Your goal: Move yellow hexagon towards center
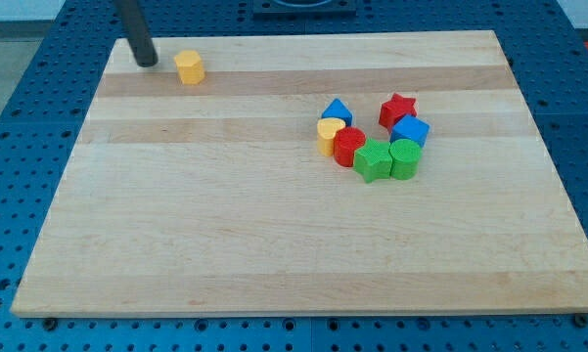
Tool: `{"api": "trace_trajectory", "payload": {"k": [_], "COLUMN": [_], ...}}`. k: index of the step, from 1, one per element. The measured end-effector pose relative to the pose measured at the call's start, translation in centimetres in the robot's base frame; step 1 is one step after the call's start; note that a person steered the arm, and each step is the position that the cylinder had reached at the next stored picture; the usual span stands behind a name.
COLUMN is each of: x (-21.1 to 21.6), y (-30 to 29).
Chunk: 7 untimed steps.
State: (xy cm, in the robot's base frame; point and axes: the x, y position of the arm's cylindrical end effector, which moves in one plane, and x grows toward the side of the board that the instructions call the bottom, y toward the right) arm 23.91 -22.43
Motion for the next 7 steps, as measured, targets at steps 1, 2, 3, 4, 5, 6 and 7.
{"api": "trace_trajectory", "payload": {"k": [1, 2, 3, 4, 5, 6, 7], "x": [0.2, 1.5, 2.2, 2.6, 2.7, 2.5, 2.2], "y": [3.9, 6.6, 8.5, 9.4, 9.7, 11.6, 15.4]}}
